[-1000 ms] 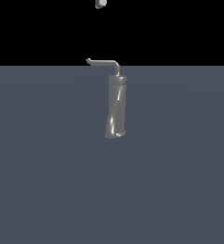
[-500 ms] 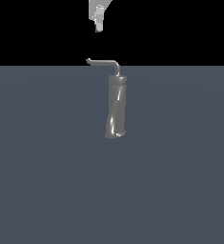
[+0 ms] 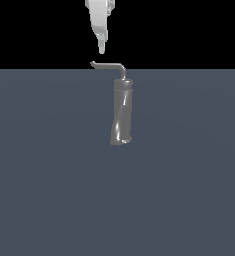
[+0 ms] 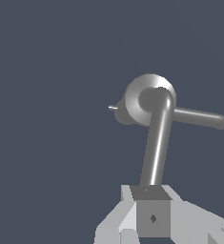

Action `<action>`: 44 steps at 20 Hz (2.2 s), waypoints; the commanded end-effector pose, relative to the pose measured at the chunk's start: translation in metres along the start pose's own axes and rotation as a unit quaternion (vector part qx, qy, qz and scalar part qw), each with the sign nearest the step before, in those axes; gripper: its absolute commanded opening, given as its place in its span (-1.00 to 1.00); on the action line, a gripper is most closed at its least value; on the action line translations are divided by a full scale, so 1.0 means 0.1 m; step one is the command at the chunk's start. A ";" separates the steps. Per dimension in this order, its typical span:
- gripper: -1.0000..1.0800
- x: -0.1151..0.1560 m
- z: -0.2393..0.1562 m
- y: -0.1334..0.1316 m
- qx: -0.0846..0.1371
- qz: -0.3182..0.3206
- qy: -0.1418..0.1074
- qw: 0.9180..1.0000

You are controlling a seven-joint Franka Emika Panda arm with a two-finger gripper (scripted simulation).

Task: Turn on the faucet by rotating a designated handle.

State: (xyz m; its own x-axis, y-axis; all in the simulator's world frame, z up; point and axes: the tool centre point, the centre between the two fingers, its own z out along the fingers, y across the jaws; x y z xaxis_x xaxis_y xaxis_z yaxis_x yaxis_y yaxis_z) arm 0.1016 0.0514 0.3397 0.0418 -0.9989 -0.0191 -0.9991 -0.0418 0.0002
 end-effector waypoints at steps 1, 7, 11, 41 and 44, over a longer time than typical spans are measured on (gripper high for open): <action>-1.00 -0.02 0.11 -0.09 0.000 0.025 0.003 1.000; -1.00 -0.06 0.30 -0.23 0.001 0.065 0.007 0.998; -1.00 -0.08 0.37 -0.28 0.001 0.079 0.009 0.997; -1.00 -0.21 0.40 0.23 0.001 0.083 0.010 0.996; -1.00 -0.23 0.40 0.31 0.001 0.083 0.010 0.996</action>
State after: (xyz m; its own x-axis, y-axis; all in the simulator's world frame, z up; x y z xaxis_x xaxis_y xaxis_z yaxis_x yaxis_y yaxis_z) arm 0.0770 0.0689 0.2999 -0.1308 -0.9914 -0.0006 -0.9914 0.1308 -0.0067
